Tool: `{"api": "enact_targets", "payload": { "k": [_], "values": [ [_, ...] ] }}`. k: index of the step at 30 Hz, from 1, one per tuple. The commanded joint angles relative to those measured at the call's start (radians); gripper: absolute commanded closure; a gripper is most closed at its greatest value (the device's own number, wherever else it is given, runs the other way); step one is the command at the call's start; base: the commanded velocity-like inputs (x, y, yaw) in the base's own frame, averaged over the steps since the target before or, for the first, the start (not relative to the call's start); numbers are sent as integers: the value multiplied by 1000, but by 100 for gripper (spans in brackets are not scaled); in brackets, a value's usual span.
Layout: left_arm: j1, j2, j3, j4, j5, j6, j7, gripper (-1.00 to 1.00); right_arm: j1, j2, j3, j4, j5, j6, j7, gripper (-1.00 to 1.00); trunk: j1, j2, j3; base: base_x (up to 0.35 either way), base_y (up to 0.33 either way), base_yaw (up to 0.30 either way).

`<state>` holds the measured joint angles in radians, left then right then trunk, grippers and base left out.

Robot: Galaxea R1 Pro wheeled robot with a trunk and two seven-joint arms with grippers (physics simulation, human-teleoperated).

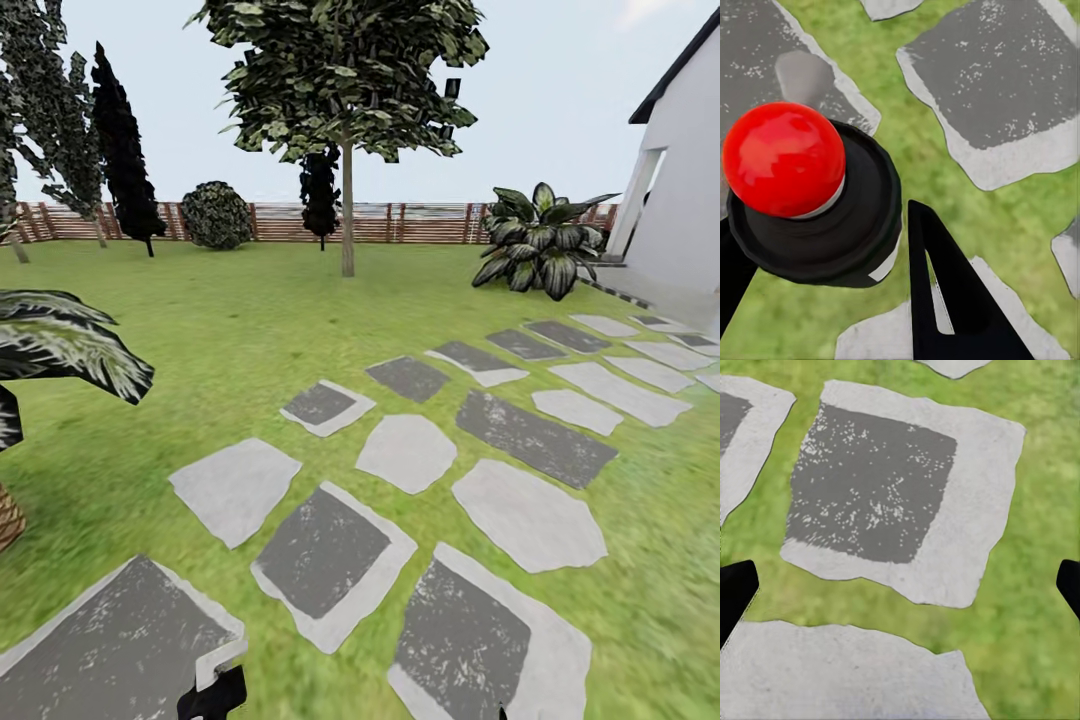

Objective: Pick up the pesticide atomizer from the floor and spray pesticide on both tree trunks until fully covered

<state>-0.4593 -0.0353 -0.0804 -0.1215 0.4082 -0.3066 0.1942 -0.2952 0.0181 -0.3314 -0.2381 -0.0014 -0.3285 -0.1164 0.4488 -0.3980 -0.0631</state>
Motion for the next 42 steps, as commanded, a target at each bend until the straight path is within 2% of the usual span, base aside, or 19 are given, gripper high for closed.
{"api": "enact_targets", "payload": {
  "k": [1, 42],
  "values": [
    [-1, 0, -9, 0, 6, -3, 5, 100, -1, 0, 0, 0, 0, -3, -3, -100, 1, -2, -2, 333, 0, 0],
    [-1, 0, -9, 0, 6, -3, 5, 100, -1, 3, 1, 0, 0, -3, -3, -100, 1, -2, -2, 333, 0, 0]
  ]
}}
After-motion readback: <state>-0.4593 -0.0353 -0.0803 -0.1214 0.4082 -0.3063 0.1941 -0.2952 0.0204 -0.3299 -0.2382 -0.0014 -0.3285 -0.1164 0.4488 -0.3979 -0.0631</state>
